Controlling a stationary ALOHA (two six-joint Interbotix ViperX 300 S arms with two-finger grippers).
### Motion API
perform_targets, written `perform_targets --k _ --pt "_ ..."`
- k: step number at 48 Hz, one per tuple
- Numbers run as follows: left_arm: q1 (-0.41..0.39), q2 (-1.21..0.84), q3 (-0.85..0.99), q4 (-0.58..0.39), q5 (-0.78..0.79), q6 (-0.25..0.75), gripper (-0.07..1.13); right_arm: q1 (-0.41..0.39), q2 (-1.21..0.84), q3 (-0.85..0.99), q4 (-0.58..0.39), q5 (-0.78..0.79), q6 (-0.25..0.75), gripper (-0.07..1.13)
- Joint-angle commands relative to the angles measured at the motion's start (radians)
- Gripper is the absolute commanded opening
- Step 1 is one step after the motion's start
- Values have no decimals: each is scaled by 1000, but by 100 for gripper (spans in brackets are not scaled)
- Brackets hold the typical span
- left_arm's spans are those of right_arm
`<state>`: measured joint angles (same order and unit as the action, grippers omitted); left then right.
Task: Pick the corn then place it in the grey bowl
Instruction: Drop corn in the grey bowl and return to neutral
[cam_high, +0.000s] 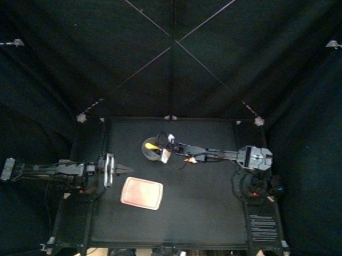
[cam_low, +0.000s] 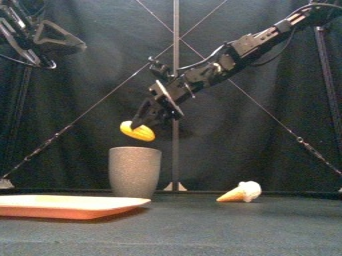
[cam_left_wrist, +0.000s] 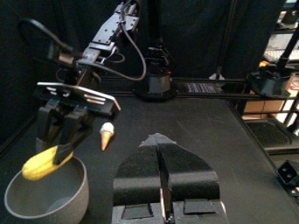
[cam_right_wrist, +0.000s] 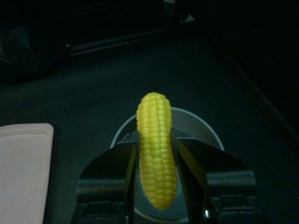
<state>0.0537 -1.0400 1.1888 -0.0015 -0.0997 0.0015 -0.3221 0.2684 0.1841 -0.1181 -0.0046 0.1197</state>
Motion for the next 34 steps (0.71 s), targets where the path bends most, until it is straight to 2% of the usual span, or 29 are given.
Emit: perform_targets --k 1,15,25,34 --pt "0 2 -25 0 -3 0 -3 -12 2 -54 14 41 -3 69" --pt "0 0 -26 0 -5 0 -3 -8 -31 -57 8 55 -6 101" --pt "0 0 -26 0 -5 0 -3 -5 -155 -23 -26 54 -8 103" --pt "2 -5 -28 0 -5 0 -3 20 -336 104 -31 18 -6 103"
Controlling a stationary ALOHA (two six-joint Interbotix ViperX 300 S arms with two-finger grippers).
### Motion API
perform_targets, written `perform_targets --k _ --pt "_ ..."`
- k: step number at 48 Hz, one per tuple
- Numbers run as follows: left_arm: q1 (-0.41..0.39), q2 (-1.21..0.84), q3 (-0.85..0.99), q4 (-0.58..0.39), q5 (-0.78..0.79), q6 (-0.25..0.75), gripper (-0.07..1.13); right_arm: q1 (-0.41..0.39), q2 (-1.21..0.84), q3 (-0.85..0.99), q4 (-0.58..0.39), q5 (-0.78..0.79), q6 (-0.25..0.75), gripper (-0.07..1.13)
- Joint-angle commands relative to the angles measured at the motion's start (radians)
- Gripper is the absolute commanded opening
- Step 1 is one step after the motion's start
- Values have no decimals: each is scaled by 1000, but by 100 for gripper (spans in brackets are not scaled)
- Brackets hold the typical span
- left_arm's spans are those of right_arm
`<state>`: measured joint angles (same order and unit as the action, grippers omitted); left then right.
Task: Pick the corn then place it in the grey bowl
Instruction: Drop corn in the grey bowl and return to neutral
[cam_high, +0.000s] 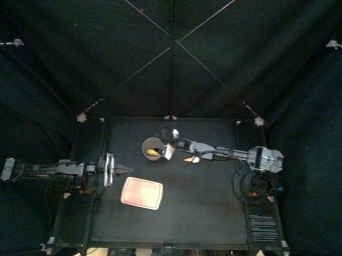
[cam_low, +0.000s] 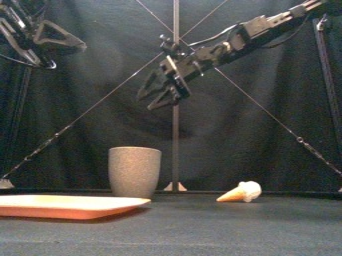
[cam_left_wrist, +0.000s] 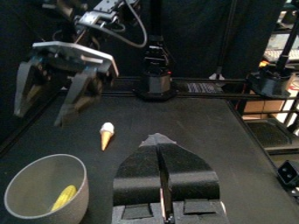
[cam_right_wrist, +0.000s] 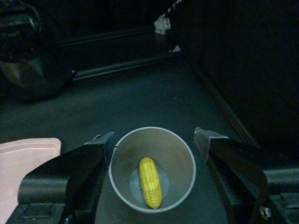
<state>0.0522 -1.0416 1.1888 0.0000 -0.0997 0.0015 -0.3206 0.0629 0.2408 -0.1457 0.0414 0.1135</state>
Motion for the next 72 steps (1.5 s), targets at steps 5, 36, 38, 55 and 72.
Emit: perform_targets --k 5,36,38,55,72 --pt "5 -12 -29 -2 -5 0 -3 61 -224 141 -6 -49 2 103" --pt "51 -44 -37 -2 -5 0 -3 324 -888 726 37 -293 5 103" --pt "51 -46 -37 -2 -5 0 -3 330 -910 747 37 -293 5 103" --pt "63 -44 -31 -2 -5 0 -3 345 -963 847 34 -327 5 103" --pt "63 -46 -32 -2 -5 0 -3 339 -979 871 34 -333 5 103"
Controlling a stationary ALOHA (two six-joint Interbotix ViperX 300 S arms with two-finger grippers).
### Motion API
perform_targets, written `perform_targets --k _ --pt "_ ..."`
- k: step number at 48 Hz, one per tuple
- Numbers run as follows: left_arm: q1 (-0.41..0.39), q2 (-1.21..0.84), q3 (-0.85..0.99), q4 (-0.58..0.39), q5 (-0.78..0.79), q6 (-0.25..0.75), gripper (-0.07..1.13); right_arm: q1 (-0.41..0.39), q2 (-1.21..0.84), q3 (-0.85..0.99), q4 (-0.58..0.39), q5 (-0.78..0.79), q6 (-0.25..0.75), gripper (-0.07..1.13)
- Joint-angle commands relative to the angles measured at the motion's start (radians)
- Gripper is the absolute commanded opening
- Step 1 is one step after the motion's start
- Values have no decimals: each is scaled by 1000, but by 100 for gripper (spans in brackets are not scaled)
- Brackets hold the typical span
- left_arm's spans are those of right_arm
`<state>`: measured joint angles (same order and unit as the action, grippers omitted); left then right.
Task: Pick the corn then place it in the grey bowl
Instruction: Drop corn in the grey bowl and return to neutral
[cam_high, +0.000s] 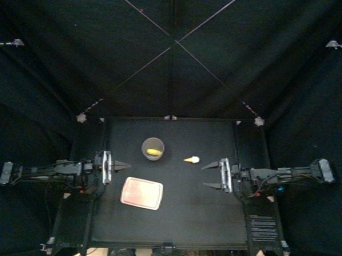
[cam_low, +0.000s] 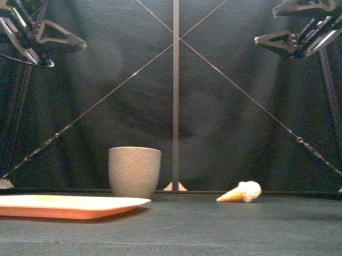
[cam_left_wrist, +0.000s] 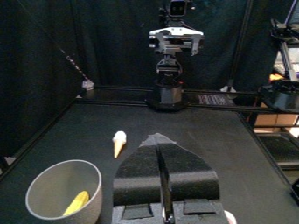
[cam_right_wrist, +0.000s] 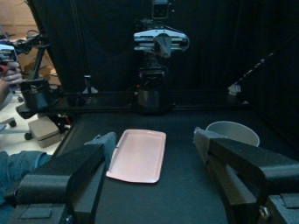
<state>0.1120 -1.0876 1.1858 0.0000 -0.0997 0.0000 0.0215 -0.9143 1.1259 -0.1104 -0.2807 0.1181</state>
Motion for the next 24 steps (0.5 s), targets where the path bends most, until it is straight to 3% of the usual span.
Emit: perform_targets --k 1,24 --pt "3 2 -29 -2 -5 2 -3 -2 -2 -15 -2 -9 0 103" --pt "3 2 -34 -2 -5 2 -3 -3 -5 -12 -3 -11 0 103"
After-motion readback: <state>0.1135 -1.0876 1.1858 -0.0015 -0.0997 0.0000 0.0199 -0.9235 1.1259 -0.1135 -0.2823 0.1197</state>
